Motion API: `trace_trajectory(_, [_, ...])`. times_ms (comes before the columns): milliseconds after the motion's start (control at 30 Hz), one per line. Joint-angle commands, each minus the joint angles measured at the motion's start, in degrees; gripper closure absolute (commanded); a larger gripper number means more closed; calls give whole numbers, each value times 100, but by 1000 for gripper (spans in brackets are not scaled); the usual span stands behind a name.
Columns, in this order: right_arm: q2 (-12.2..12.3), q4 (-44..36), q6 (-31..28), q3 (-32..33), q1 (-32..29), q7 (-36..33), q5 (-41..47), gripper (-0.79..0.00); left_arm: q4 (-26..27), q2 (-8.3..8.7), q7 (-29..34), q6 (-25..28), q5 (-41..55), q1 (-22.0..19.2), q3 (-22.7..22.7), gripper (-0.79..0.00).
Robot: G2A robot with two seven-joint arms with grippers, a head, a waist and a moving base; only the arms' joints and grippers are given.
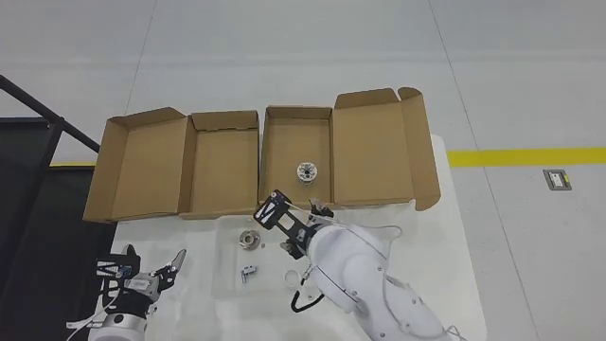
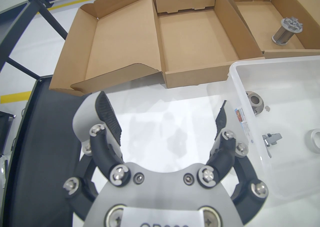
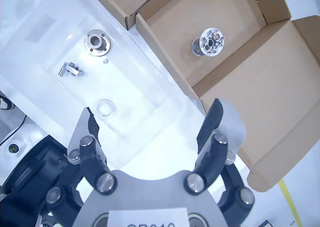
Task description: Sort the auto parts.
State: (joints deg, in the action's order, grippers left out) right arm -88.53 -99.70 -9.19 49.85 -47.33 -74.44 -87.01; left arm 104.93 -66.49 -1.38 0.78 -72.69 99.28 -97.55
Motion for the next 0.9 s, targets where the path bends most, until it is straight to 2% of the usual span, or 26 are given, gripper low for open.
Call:
trace_trajectory(0, [0,2,-1,-1,1,14,2,-785,0,0,0,0,0,0,0,-785])
trace_trajectory(200, [-1,5,-60,-24,-18,80,46,-785,0,0,0,0,0,0,0,-785])
trace_trajectory(267, [-6,190,-292,-87,-38,359,142,-785,0,0,0,0,0,0,0,-785])
trace_trajectory(333, [-46,416,-208,-260,42,245,-8,-785,0,0,0,0,0,0,0,-785])
trace_trajectory(500, [-271,1213,672,-789,323,-224,-209,-785,0,0,0,0,0,0,0,-785])
trace_trajectory(633, [-491,1788,1193,-1113,515,-452,17,-785,0,0,0,0,0,0,0,-785])
trace_trajectory(733, [-629,2225,1676,-1202,632,-681,114,-785,0,0,0,0,0,0,0,-785])
trace_trajectory(867, [-793,2684,2302,-1194,728,-628,348,-785,0,0,0,0,0,0,0,-785])
